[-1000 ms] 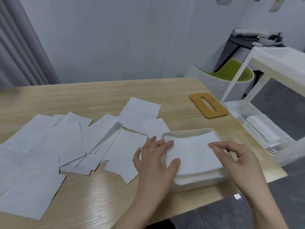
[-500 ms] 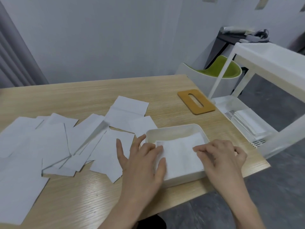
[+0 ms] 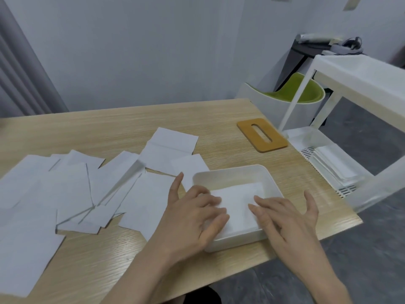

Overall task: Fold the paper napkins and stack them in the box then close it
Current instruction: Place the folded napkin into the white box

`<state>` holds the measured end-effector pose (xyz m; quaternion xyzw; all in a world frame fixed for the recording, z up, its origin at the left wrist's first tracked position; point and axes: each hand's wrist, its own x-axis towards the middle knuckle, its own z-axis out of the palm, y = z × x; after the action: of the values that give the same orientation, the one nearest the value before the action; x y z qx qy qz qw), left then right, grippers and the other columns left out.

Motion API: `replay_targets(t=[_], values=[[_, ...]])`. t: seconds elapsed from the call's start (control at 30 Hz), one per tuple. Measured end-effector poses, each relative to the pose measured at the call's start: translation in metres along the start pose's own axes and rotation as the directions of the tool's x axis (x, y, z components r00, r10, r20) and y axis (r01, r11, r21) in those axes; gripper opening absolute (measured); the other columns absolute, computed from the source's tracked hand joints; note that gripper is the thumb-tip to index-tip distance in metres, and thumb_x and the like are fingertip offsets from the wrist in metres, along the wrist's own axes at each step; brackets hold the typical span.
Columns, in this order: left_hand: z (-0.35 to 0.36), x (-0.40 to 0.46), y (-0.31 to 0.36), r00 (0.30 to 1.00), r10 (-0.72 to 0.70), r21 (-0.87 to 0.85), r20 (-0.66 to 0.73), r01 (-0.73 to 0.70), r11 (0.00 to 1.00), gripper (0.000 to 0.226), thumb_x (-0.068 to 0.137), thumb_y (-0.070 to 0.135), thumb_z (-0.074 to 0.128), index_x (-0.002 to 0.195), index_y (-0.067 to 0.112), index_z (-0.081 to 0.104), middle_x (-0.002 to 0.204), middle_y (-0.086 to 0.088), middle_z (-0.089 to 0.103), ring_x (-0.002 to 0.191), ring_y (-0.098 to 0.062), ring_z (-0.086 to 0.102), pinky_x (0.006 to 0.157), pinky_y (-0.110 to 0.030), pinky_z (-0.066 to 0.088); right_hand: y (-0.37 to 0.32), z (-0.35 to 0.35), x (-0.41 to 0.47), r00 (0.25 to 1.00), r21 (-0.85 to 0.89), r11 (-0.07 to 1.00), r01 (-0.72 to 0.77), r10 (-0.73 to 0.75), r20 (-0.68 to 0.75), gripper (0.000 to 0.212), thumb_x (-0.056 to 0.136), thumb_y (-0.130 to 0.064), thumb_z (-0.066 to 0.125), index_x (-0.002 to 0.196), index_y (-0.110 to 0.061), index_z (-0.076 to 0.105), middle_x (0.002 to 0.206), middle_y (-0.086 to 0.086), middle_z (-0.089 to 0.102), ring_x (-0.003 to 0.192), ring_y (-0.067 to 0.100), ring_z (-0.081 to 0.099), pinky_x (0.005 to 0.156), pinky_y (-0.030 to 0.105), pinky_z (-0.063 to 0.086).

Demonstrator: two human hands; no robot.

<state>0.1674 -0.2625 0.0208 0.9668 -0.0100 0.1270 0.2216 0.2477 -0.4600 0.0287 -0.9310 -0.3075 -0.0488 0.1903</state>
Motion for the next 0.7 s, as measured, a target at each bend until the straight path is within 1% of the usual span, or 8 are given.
replay_targets(t=[0.13,0.23,0.37,0.47,0.57,0.63,0.7], values=[[-0.004,0.005,0.000,0.998,0.022,0.034,0.066,-0.025,0.999,0.057,0.095,0.054,0.023,0.098,0.037,0.077,0.109,0.022,0.069,0.107,-0.003,0.052,0.117,-0.037,-0.010,-0.002,-0.002,0.004,0.995,-0.082,0.996,-0.026,0.033,0.094,0.076,0.090,-0.060,-0.002,0.101,-0.041,0.071,0.120,-0.033,0.056,0.113,-0.018,0.038,0.115,0.038,-0.017],[-0.005,0.007,0.000,0.995,0.026,0.067,0.091,-0.032,0.997,0.060,0.096,0.053,0.020,0.095,0.035,0.077,0.107,0.020,0.068,0.104,-0.005,0.051,0.116,-0.035,-0.012,-0.003,-0.003,0.009,0.988,-0.165,0.986,-0.024,0.048,0.147,0.078,0.094,-0.057,-0.008,0.107,-0.043,0.068,0.121,-0.035,0.053,0.116,-0.017,0.035,0.113,0.037,-0.022],[-0.004,0.008,0.000,0.994,0.013,0.113,0.109,-0.025,0.993,0.056,0.099,0.047,0.025,0.086,0.032,0.077,0.103,0.019,0.068,0.099,-0.008,0.051,0.117,-0.040,-0.006,-0.005,-0.001,0.011,0.984,-0.207,0.978,-0.031,0.065,0.163,0.077,0.088,-0.052,-0.006,0.108,-0.043,0.067,0.120,-0.036,0.053,0.115,-0.017,0.036,0.111,0.036,-0.024],[-0.003,0.007,-0.001,0.993,0.012,0.137,0.121,-0.029,0.990,0.053,0.101,0.044,0.028,0.085,0.030,0.076,0.103,0.019,0.068,0.098,-0.008,0.049,0.117,-0.042,-0.006,-0.004,0.001,0.010,0.984,-0.205,0.978,-0.044,0.078,0.159,0.078,0.087,-0.052,-0.008,0.105,-0.044,0.068,0.116,-0.037,0.054,0.114,-0.019,0.036,0.111,0.034,-0.024],[-0.003,0.006,-0.001,0.993,0.017,0.140,0.113,-0.033,0.990,0.055,0.100,0.045,0.025,0.087,0.031,0.076,0.104,0.018,0.068,0.098,-0.008,0.048,0.118,-0.043,-0.007,-0.004,0.002,0.012,0.987,-0.196,0.979,-0.051,0.079,0.138,0.078,0.086,-0.054,-0.006,0.100,-0.043,0.070,0.110,-0.037,0.057,0.110,-0.018,0.040,0.111,0.033,-0.025],[-0.003,0.007,0.000,0.996,0.019,0.128,0.091,-0.030,0.991,0.057,0.099,0.046,0.023,0.088,0.031,0.077,0.104,0.018,0.068,0.099,-0.008,0.050,0.118,-0.043,-0.007,-0.005,0.002,0.014,0.989,-0.203,0.978,-0.052,0.078,0.124,0.072,0.089,-0.054,0.001,0.092,-0.040,0.072,0.106,-0.037,0.059,0.108,-0.017,0.042,0.112,0.033,-0.024],[-0.002,0.006,0.000,0.998,0.021,0.122,0.067,-0.029,0.992,0.056,0.097,0.046,0.024,0.089,0.033,0.077,0.104,0.018,0.069,0.099,-0.009,0.052,0.118,-0.043,-0.007,-0.007,0.002,0.015,0.992,-0.189,0.980,-0.059,0.079,0.102,0.063,0.091,-0.056,0.012,0.080,-0.037,0.072,0.100,-0.035,0.061,0.104,-0.015,0.045,0.113,0.035,-0.020]])
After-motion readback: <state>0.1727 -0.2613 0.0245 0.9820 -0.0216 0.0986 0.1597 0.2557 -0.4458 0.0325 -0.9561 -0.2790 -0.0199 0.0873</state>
